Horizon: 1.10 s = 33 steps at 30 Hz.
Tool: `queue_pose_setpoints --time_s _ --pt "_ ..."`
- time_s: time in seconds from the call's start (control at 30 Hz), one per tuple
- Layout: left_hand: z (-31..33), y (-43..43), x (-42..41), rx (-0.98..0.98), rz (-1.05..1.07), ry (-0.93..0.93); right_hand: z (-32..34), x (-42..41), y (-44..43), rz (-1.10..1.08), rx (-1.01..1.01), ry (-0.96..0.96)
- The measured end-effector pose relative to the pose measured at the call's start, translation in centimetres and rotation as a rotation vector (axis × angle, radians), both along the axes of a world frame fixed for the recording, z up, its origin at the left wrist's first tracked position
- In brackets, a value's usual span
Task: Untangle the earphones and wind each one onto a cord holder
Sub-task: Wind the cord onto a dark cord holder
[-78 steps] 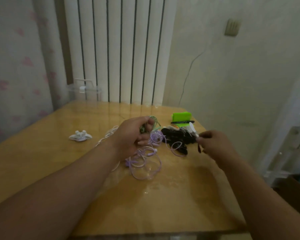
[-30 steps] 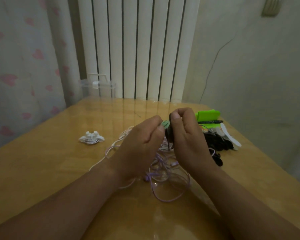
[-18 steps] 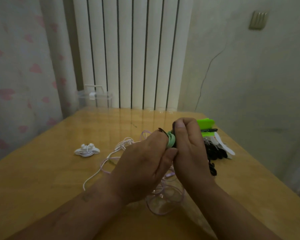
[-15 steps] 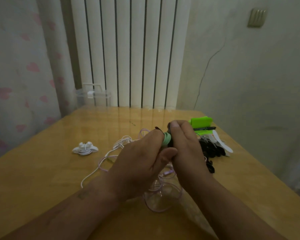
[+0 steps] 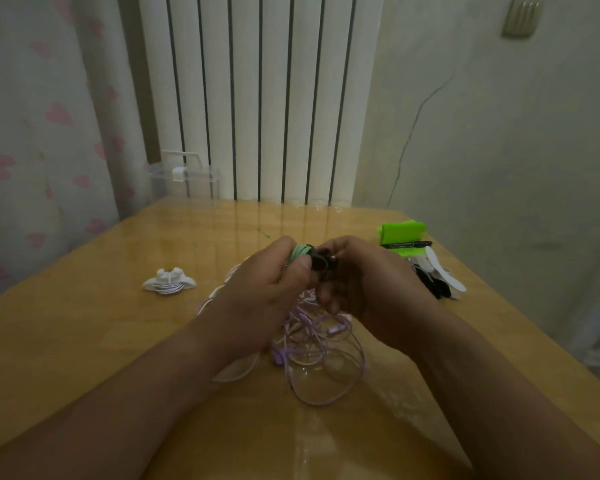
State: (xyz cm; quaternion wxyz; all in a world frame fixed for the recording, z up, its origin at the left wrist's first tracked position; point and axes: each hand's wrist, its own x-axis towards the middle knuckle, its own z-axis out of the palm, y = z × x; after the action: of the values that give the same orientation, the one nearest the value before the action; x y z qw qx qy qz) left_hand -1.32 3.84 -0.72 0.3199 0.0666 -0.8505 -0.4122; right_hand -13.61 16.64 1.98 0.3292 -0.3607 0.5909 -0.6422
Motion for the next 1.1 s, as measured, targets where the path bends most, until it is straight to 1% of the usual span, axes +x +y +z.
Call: queue_pose_setpoints --time_s 0.03,0.07,0.1,0.13,0.17,0.27,0.37,0.47,0.53,0.67,0.77,0.93,1.1 --pt "0.0 -0.3 0.1 0.069 -0.009 -0.005 0.0 -0.3 0.2 -0.031 0.054 0.203" --pt "0.0 -0.6 0.1 0.149 -0.035 -0.012 0.0 -0.5 0.4 -0.065 0.111 0.448" --pt "0.1 -0.8 0.2 0.235 -0.073 -0.021 -0.1 -0.6 0.6 -0.071 0.133 0.646" --pt "0.2 -1.0 0.2 0.322 -0.12 -0.03 -0.3 -0.6 0.6 -0.042 0.108 0.752" --pt "0.3 -1.1 0.3 0.401 -0.172 -0.043 -0.5 -0.5 0.6 -0.008 0.063 0.784" --pt "0.7 -0.9 0.3 0.589 -0.31 -0.068 -1.3 -0.1 0.2 0.01 -0.057 0.755" --pt "0.7 -0.6 0.0 0.725 -0.334 -0.082 -2.1 0.0 -0.4 -0.071 -0.123 0.785" --pt "0.7 -0.4 -0.2 0.74 -0.314 -0.117 -2.6 0.0 -0.8 -0.143 -0.112 0.8" --pt "0.7 -0.4 -0.3 0.735 -0.304 -0.143 -2.6 0.0 -1.0 -0.15 -0.101 0.796" --pt "0.9 -0.2 -0.1 0.755 -0.312 -0.165 -2.2 -0.5 -0.9 -0.131 -0.114 0.75" --pt "1.0 -0.1 -0.1 0.814 -0.337 -0.166 -2.2 -0.6 -0.8 -0.102 -0.107 0.722" --pt "1.1 -0.3 -0.3 0.935 -0.356 -0.17 -2.2 -0.3 -0.9 -0.033 -0.108 0.578" --pt "0.8 -0.2 -0.5 0.917 -0.272 -0.139 -2.1 -0.6 -0.8 -0.047 -0.062 0.611"
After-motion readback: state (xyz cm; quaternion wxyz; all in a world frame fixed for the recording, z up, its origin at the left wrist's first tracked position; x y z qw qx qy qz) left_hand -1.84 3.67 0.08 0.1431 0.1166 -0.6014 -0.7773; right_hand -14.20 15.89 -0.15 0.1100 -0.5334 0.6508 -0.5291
